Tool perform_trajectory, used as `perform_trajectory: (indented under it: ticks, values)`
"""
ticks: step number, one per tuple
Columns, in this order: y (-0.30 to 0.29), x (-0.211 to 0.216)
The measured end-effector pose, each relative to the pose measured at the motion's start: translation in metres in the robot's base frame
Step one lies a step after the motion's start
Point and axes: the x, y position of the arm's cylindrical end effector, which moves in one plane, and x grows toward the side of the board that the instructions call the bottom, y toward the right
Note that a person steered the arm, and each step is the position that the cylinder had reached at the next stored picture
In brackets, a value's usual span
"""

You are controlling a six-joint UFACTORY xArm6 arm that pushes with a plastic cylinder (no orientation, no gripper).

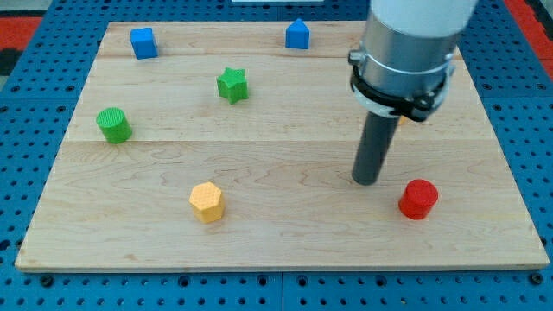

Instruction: Move the red circle diagonal to the bottom of the yellow heart

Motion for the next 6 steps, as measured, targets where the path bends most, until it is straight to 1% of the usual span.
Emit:
perform_trajectory:
  ticks: [3,6]
  values:
    - [-0.022,-0.031]
    - [-0.042,-0.019]
